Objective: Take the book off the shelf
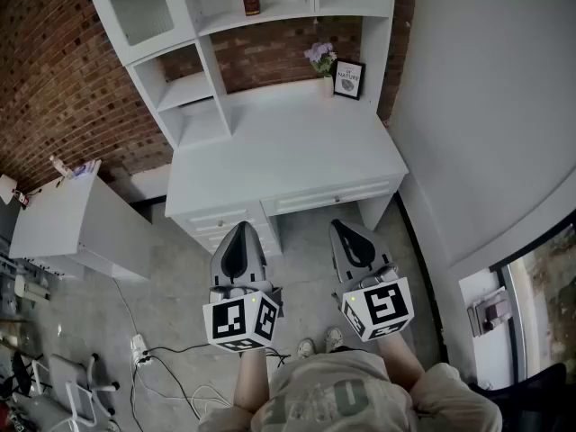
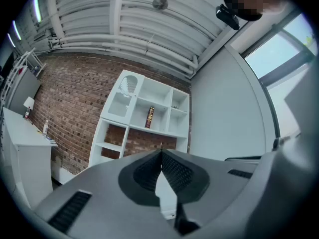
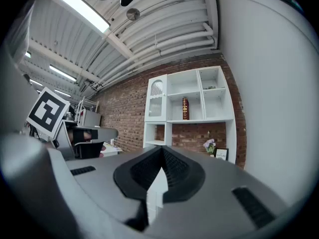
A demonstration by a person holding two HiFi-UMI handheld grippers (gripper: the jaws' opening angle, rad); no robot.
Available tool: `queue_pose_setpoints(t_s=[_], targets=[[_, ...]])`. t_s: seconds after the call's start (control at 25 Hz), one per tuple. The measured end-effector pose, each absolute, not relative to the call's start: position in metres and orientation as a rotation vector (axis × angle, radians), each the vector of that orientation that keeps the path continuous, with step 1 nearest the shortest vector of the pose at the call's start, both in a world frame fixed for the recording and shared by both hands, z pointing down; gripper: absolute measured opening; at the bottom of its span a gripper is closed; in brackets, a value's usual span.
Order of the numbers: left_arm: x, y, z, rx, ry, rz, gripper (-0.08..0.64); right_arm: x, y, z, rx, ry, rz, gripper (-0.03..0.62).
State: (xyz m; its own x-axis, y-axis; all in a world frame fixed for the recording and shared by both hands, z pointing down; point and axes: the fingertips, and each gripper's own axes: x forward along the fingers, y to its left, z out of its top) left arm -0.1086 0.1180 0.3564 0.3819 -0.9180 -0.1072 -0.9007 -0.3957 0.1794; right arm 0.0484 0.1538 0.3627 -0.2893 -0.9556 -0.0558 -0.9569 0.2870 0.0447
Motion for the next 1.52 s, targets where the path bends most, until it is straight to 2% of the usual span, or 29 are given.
queue_pose_setpoints(t_s=[0.64,1.2,1.52], targets=[[-0.091,0.128,0.366,2.539,-1.663,-0.256,0.012,0.069,0.156,0.371,-1.786,2.472,-0.003,0.014],[-0.044,0.126,0.362,2.604,-1.687,-0.264,0.012,0.133,0.165,0.403,-1.813,2.500,-0.056,0.015],[-0.044,0.107,0.350,2.626,-1.700,-0.336,0.012,0.128,0.143,0.380,-1.757,2.516,0.082,0.014]])
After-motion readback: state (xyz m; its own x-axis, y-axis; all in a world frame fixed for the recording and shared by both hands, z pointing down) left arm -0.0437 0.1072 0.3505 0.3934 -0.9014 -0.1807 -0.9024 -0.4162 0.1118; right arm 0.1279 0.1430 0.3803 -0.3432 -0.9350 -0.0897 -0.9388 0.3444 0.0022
